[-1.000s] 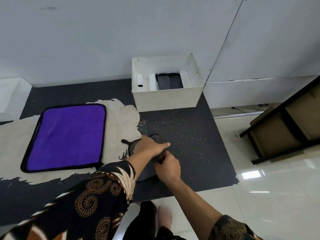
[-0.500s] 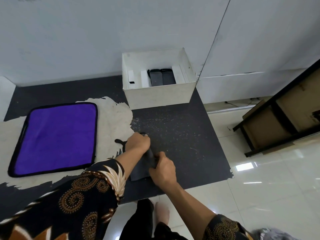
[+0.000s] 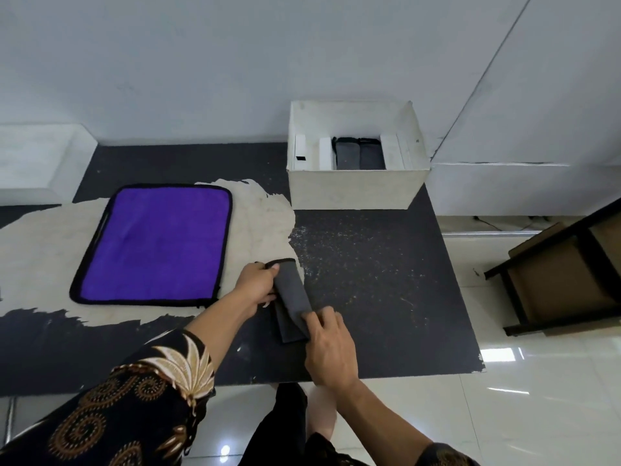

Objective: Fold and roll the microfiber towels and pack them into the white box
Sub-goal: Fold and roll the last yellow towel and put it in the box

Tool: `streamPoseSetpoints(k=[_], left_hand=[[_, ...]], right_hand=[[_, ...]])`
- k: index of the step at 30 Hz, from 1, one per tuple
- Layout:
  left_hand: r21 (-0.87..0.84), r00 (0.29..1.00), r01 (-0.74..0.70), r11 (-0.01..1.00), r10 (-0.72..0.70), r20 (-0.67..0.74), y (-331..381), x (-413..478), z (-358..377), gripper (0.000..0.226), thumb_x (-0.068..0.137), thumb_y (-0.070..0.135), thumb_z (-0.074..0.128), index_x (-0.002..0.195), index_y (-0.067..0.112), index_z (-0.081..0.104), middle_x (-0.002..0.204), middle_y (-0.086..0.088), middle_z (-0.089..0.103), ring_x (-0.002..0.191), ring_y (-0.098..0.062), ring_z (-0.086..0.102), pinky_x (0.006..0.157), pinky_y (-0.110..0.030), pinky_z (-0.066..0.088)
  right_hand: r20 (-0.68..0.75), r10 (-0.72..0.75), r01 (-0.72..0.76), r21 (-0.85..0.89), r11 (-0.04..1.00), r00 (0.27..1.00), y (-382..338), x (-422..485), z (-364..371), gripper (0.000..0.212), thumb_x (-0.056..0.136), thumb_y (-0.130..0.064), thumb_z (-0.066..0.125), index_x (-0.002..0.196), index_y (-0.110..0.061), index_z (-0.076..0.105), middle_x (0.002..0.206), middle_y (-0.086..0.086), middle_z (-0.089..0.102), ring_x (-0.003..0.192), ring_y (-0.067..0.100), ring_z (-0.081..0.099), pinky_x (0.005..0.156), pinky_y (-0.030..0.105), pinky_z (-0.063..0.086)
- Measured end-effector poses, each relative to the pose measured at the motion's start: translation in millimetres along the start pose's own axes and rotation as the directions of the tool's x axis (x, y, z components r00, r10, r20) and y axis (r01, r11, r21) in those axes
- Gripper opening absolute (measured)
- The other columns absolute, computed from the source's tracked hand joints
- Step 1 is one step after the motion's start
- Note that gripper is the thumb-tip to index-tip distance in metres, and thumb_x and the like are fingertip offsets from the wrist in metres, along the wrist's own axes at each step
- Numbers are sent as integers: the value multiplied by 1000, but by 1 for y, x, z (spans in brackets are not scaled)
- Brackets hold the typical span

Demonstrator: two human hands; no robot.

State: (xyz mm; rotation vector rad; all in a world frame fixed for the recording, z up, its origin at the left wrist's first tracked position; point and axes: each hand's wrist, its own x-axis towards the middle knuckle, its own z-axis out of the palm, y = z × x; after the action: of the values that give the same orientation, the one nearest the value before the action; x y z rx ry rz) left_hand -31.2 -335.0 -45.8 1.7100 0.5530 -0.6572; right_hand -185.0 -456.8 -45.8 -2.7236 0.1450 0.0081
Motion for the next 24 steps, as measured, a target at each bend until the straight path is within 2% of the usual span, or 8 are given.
streamPoseSetpoints(k=[3, 7, 10, 14, 18, 24], left_hand=[[63, 998, -22, 998, 26, -62, -2, 8, -6, 21, 98, 28, 57, 102, 8, 63, 108, -14, 65, 99, -31, 65, 81, -42, 59], [108, 991, -23, 994, 37, -128, -6, 12, -11, 23, 93, 34, 63, 88, 11, 64, 101, -14, 68, 92, -32, 67, 79, -48, 60], [119, 988, -13, 993, 31, -154, -7, 12, -11, 27, 94, 36, 62, 83, 12, 63, 98, -14, 67, 93, -32, 67, 79, -47, 60], [137, 986, -14, 991, 36, -161, -7, 13, -10, 27, 96, 34, 60, 79, 13, 61, 96, -13, 65, 93, -33, 66, 83, -46, 59], [158, 988, -23, 987, 47, -149, -9, 15, -11, 27, 95, 36, 60, 78, 15, 60, 98, -12, 65, 93, -31, 65, 85, -48, 58], [197, 981, -25, 980, 62, -184, -11, 17, -11, 43, 87, 45, 68, 76, 4, 68, 81, -14, 71, 82, -31, 69, 79, -49, 59]], right_hand=[[-9, -110, 110, -69, 992, 994, -2, 0, 0, 45, 63, -11, 74, 105, -20, 64, 87, 1, 52, 74, 19, 49, 60, 29, 45], [-29, -215, 213, -65, 975, 976, -7, 2, 1, 31, 70, -14, 73, 99, -20, 64, 85, -2, 54, 74, 17, 47, 62, 28, 42], [-10, -243, 242, -65, 968, 970, -10, 5, 5, 20, 73, -16, 73, 89, -21, 64, 85, -3, 55, 75, 16, 46, 62, 28, 40], [67, -225, 231, -96, 968, 972, -5, 4, 12, 13, 79, -22, 73, 90, -25, 68, 89, -3, 54, 78, 16, 47, 65, 29, 42], [113, -259, 266, -53, 962, 959, -8, 2, 10, 20, 84, -21, 65, 103, -24, 69, 91, -1, 53, 79, 19, 47, 65, 32, 42], [203, -286, 303, -58, 951, 936, -7, 3, 9, 39, 85, -16, 53, 122, -20, 65, 102, 2, 53, 85, 22, 48, 71, 34, 43]])
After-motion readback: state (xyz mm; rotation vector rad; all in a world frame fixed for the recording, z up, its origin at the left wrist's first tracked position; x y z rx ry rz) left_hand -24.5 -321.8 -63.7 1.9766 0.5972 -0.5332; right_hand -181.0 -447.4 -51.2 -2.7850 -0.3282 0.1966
